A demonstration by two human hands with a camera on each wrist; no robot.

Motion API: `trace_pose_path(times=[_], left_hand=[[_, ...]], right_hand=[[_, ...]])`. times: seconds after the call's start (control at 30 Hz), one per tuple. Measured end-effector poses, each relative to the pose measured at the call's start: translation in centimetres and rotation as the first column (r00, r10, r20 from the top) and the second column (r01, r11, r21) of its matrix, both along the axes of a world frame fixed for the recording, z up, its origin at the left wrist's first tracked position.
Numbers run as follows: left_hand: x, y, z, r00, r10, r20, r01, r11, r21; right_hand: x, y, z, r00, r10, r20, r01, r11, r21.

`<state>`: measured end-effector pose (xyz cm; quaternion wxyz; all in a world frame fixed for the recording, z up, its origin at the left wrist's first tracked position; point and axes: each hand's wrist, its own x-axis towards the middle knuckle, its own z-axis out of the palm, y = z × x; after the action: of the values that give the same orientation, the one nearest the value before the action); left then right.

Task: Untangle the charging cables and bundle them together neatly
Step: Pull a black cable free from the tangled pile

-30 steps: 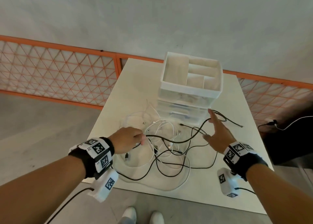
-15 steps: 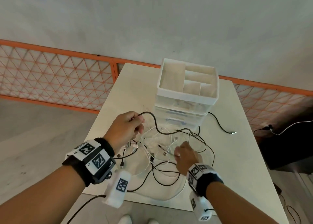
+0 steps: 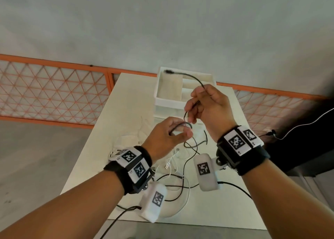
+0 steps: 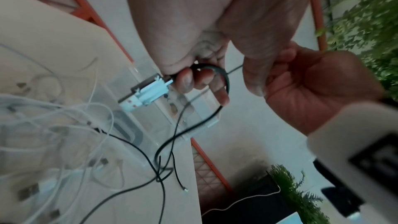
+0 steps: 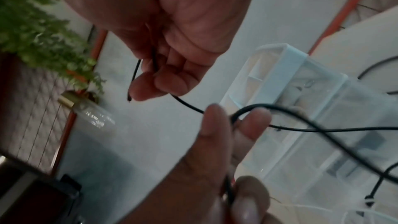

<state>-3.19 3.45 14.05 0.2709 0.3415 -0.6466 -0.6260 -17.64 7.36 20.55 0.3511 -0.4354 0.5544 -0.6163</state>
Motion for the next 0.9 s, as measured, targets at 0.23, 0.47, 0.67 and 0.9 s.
trace_pose_path(times=[0.23,0.47,0.67,0.9], left_hand=[[-1.3,0.6,0.3,0.998,-0.008,0.056,0.006,1.000,0.028],[-0.5,-2.4,1.2,0.983,0.128,-0.135,-0.116,0.989,0.091],[-0.6,-1.5,-0.2,0.933,-0.232,0.275,0.276,0.952,-0.135],[4.8,-3.1,-5.2,0.860,-0.013,0.510,0.134,0.970,-0.201]], right_hand=[[-1.1,1.0,-0.3,0.991,-0.003,0.137,0.001,1.000,0.014],[-0.2,1.8,-1.9,0.959,0.124,-0.255,-0.084,0.983,0.160],[-1.4,1.0,-1.7,0.996,-0.081,-0.043,0.080,0.997,-0.015],[-11.0,1.4,-4.9,0.767,-0.639,-0.045,0.638,0.754,0.159]])
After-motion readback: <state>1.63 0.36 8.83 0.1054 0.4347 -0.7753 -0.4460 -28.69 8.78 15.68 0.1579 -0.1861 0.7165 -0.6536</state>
